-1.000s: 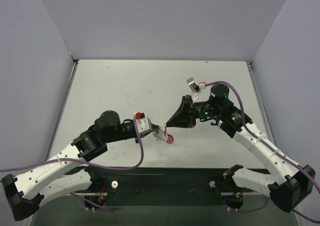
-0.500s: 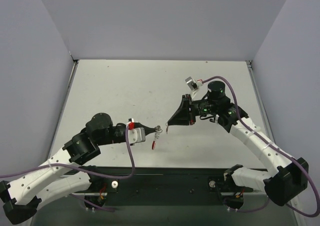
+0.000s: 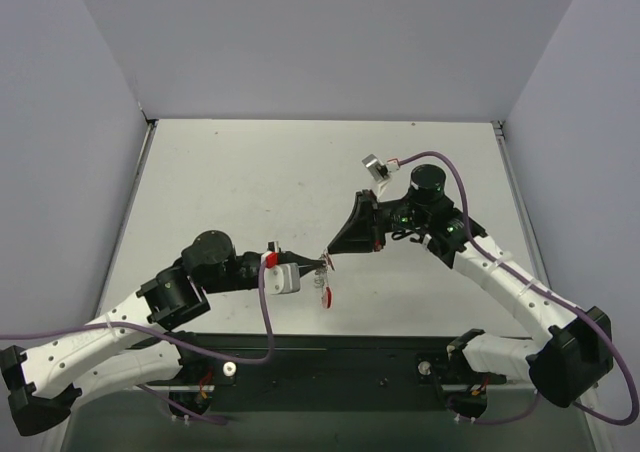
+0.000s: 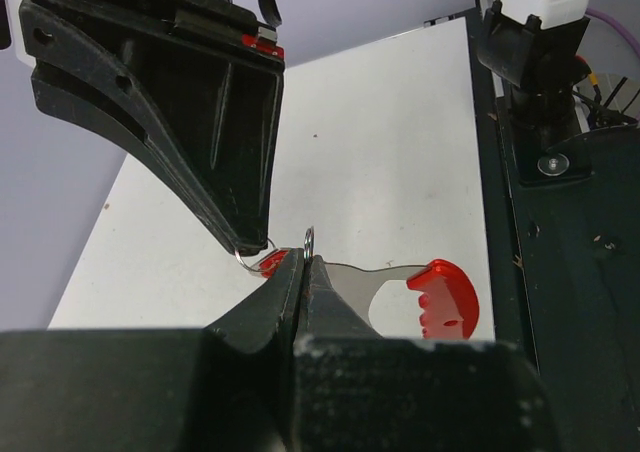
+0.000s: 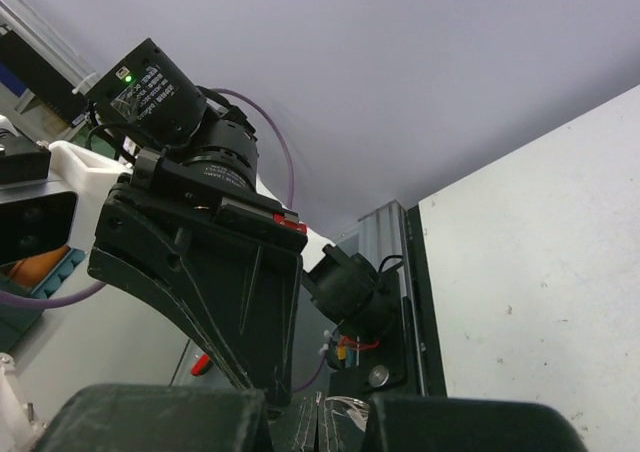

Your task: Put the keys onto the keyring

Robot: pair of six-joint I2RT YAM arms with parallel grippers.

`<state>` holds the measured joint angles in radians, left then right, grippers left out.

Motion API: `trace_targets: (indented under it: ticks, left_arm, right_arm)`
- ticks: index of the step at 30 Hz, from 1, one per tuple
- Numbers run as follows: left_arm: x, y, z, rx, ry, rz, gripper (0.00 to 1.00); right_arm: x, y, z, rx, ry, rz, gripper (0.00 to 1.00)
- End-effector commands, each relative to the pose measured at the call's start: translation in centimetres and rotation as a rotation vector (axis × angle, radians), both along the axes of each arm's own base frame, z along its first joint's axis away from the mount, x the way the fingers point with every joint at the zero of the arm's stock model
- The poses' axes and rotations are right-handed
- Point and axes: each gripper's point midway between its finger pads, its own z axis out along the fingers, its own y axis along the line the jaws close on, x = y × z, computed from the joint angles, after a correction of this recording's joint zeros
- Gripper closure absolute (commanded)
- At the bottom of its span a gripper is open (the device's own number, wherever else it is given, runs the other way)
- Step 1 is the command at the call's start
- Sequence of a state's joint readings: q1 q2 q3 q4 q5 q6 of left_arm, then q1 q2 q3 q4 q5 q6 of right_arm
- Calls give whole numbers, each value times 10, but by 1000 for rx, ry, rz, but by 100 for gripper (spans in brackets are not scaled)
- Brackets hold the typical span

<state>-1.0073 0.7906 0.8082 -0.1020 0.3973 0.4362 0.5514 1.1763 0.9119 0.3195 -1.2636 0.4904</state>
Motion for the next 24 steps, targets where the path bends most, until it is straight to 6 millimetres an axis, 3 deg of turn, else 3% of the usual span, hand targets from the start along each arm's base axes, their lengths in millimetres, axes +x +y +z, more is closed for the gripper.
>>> trace_targets:
  ticks: [1,24]
  left_arm:
    - [8,1,25,-66,-70,44,100]
    - [19,4,17,-59,-91,125,100]
  right_arm:
    - [-6,-3,17,48,-77,41,100]
    - [-19,-8,29,71,-53,90,100]
